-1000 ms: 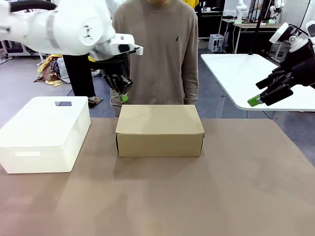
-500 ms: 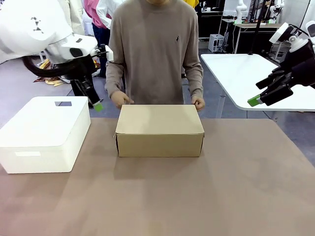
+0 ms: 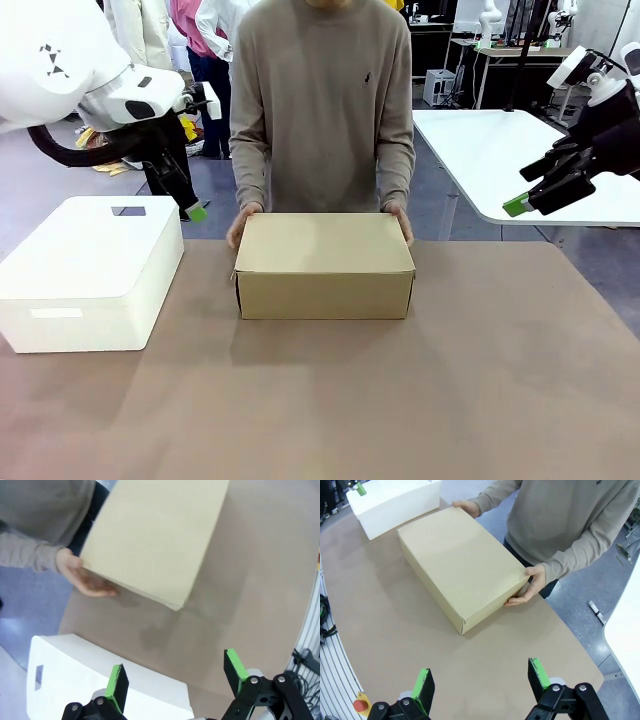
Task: Pack the shoes into the box.
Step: Press down on the lid of the Shoes Box.
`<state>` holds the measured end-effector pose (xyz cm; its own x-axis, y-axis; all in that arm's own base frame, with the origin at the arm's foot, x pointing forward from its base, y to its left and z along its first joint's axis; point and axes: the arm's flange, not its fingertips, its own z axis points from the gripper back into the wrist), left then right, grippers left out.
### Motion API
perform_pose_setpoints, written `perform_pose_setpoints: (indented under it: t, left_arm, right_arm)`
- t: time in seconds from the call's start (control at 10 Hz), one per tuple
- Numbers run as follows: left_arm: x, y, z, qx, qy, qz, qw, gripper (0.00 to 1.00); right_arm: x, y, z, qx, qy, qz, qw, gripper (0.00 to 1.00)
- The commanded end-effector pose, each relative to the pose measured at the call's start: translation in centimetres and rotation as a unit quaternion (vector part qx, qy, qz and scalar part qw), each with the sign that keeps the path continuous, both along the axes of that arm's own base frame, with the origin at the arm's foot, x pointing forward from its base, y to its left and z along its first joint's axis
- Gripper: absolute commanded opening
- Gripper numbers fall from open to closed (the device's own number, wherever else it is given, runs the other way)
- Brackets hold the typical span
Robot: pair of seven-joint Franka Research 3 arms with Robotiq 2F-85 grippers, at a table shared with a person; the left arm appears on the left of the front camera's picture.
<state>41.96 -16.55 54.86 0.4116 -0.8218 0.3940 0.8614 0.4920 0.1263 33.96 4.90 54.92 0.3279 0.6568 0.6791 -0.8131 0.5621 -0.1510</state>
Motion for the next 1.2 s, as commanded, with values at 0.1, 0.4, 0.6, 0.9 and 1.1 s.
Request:
perform_pose_setpoints:
  t: [0.1,0.4,0.6,0.9,1.1]
  left_arm:
    - [-0.07,-1.3,0.43,-0.033,-0.019,0.018,0.999,1.0]
    - [0.68,-1.1,0.31,-0.08,-0.017,0.068,0.994,1.0]
    - [0.01,-1.63,0.85,-0.038,-0.021,0.028,0.999,1.0]
    - [0.01,-1.63,0.85,-0.038,-0.021,0.028,0.999,1.0]
    - [0.01,-1.63,0.85,-0.038,-0.021,0.028,0.999,1.0]
  right_arm:
    - [-0.04,0.17,-0.13,0.0,0.001,-0.013,1.0,1.0]
    - [-0.04,0.17,-0.13,0.0,0.001,-0.013,1.0,1.0]
    - [-0.04,0.17,-0.13,0.0,0.001,-0.013,1.0,1.0]
    - [-0.04,0.17,-0.13,0.0,0.001,-0.013,1.0,1.0]
    - [-0.04,0.17,-0.13,0.0,0.001,-0.013,1.0,1.0]
